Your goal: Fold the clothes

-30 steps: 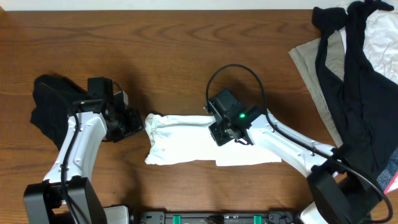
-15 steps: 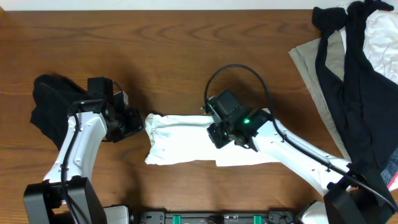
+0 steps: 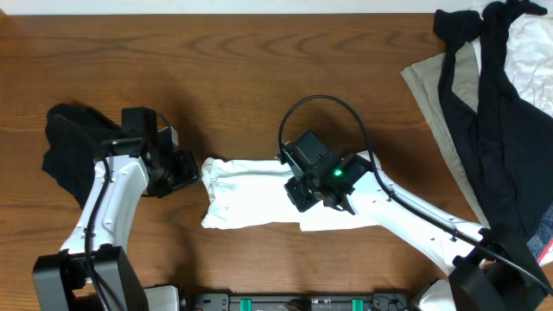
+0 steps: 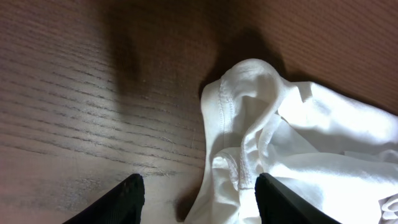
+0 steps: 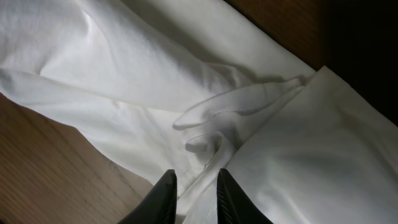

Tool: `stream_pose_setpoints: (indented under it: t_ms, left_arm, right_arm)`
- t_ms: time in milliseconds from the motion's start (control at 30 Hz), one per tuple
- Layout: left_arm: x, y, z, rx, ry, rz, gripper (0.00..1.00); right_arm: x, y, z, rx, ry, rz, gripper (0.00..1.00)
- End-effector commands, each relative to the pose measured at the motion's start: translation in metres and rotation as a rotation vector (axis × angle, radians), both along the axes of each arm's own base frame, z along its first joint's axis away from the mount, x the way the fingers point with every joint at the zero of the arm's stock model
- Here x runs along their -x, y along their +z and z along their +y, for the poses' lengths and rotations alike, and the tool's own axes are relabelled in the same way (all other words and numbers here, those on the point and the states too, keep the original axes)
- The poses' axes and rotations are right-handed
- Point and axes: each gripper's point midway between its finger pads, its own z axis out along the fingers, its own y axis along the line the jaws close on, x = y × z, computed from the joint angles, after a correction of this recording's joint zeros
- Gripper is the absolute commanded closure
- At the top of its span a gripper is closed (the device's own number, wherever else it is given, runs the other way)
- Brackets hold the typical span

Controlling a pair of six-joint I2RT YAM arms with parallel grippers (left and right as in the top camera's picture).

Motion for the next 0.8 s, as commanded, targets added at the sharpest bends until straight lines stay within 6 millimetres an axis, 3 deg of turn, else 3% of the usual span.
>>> stream_pose_setpoints:
  t_ms: [0,333,767]
  left_arm:
    - [0.005,-0.003,-0.003,0.010,-0.006,0.017,0.41]
    - [0.005,-0.003,-0.003,0.010,-0.006,0.017,0.40]
    - [0.005,-0.003,-0.003,0.010,-0.006,0.017,0.40]
  right_arm:
    - [0.002,-0.004,-0.002,0.021,0.002,0.003,0.79]
    - [0.005,-0.024,-0.005,0.062,0.002,0.046,0.82]
    - [0.006,-0.027,-0.005,0.069,0.003,0.053,0.82]
